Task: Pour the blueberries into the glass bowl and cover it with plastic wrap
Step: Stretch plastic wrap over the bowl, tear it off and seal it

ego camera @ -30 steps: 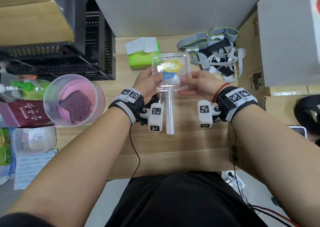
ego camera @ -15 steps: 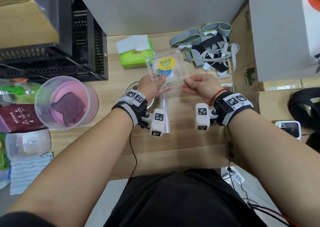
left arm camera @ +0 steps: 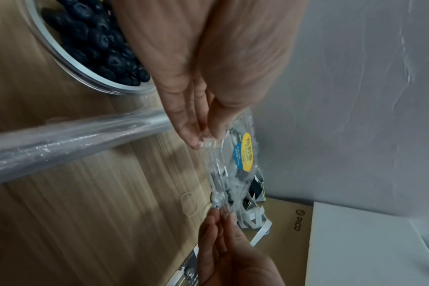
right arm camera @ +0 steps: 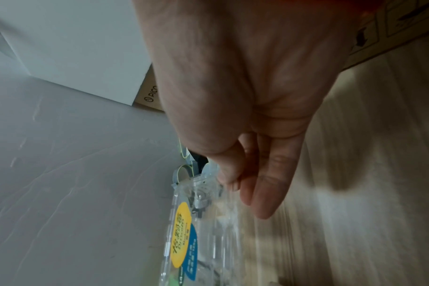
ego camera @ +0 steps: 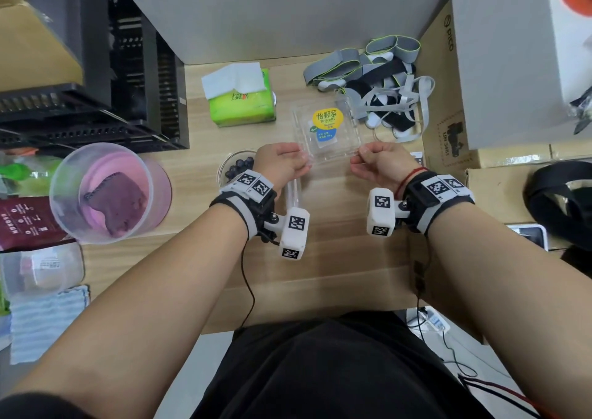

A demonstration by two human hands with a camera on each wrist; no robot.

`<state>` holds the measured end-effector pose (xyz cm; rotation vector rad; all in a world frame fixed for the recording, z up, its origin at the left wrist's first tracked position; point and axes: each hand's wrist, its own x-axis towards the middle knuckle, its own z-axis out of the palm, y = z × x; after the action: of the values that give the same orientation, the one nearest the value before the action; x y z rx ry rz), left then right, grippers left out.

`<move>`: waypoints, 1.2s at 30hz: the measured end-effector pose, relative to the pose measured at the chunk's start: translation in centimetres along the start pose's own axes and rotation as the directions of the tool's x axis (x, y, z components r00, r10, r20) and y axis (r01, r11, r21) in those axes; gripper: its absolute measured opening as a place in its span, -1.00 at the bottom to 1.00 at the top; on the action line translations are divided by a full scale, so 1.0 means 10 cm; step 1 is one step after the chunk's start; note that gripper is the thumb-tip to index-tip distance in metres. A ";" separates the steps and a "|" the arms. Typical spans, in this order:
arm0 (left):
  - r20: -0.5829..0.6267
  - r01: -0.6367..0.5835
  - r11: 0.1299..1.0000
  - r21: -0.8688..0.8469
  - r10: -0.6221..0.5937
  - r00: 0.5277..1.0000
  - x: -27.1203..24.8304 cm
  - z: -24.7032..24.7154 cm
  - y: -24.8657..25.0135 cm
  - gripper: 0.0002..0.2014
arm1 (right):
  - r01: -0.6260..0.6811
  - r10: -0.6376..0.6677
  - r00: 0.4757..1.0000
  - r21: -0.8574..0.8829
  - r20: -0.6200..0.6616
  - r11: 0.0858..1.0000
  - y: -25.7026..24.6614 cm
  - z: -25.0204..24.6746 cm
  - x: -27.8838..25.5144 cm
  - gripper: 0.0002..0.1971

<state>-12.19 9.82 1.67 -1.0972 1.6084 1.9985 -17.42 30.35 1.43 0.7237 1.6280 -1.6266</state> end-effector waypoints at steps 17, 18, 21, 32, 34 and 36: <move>0.039 -0.017 0.891 0.454 -0.001 0.999 -0.01 0.06 -0.23 -0.48 | -0.104 0.010 0.964 -0.347 -0.264 0.932 0.15 -0.18 0.17 -0.63; 0.022 -0.016 0.875 0.484 0.007 1.000 -0.01 0.01 -0.27 -0.51 | -0.142 -0.028 0.944 -0.479 -0.329 0.866 0.16 -0.21 0.19 -0.59; -0.003 -0.015 0.823 0.567 0.020 1.000 -0.08 -0.10 -0.36 -0.85 | -0.256 -0.144 0.877 -0.700 -0.458 0.666 0.18 -0.16 0.17 -0.37; -0.013 0.101 0.617 0.780 -0.147 0.989 -0.19 -0.47 -0.84 -0.84 | 0.071 -0.159 0.987 -0.867 -0.009 0.493 0.32 0.55 0.11 -0.89; 0.053 0.069 0.687 0.723 -0.155 0.987 -0.20 -0.45 -0.83 -0.81 | 0.089 -0.037 0.996 -0.835 0.083 0.542 0.46 0.71 0.12 -0.78; 0.122 0.019 0.742 0.670 -0.135 0.983 -0.15 -0.47 -0.87 -0.67 | 0.088 0.040 0.990 -0.807 0.137 0.584 0.59 0.86 0.09 -0.64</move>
<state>-3.63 8.26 -3.24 -0.6746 1.9161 1.2210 -12.39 22.00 -2.41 0.0812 2.0133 -0.7216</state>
